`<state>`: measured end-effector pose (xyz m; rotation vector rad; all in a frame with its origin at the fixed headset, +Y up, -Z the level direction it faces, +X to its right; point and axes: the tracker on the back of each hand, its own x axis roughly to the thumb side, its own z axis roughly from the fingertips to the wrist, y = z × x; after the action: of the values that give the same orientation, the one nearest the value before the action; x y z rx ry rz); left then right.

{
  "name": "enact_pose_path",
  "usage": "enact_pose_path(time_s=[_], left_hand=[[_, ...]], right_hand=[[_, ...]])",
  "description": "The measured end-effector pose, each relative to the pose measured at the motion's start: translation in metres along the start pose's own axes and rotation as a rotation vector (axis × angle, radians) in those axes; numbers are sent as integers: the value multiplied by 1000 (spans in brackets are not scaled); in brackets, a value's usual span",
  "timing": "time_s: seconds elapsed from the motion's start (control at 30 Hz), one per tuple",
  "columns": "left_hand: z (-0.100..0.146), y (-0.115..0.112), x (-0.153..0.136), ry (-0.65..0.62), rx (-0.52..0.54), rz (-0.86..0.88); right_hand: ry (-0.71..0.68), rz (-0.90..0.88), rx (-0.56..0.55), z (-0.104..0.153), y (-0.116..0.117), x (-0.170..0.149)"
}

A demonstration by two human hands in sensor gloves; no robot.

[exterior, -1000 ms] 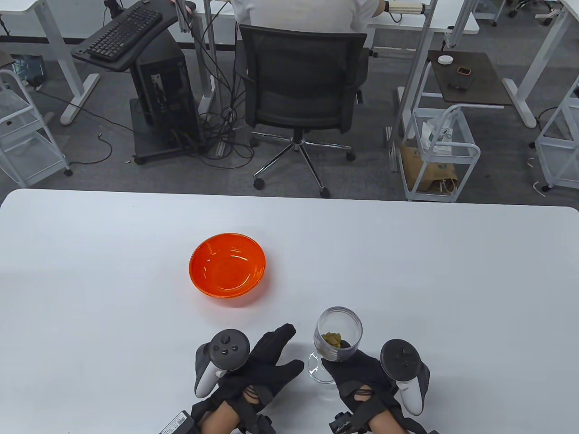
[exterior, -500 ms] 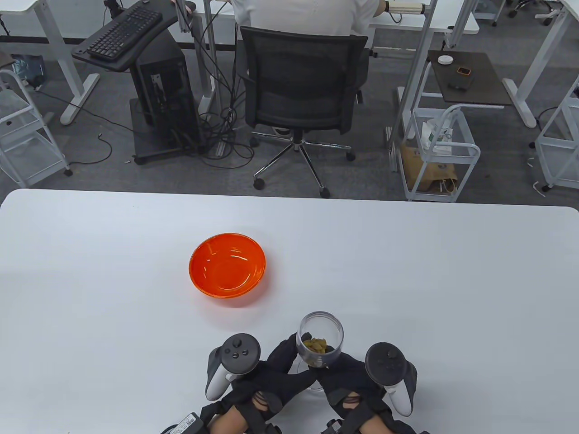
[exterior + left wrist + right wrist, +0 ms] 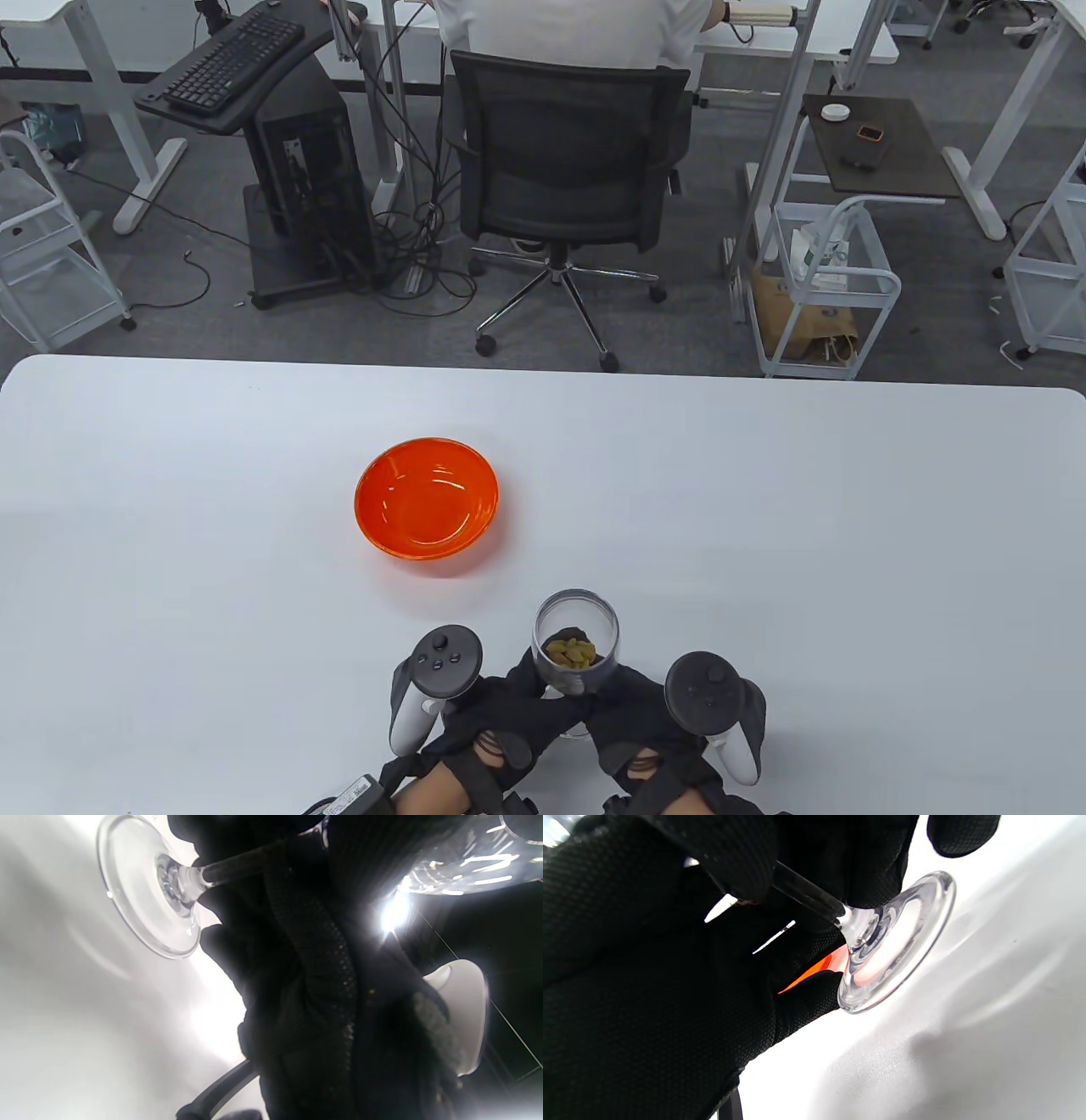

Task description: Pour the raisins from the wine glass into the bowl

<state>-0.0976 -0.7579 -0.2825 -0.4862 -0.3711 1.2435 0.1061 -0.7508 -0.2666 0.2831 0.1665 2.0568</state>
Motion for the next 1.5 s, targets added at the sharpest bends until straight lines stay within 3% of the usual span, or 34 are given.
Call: enact_pose_path(time_s=[1.07, 1.5], left_hand=[[6, 11, 0, 21, 187, 22], [11, 26, -3, 33, 288, 9]], right_hand=[[9, 153, -30, -4, 2, -2], [9, 264, -169, -1, -36, -5]])
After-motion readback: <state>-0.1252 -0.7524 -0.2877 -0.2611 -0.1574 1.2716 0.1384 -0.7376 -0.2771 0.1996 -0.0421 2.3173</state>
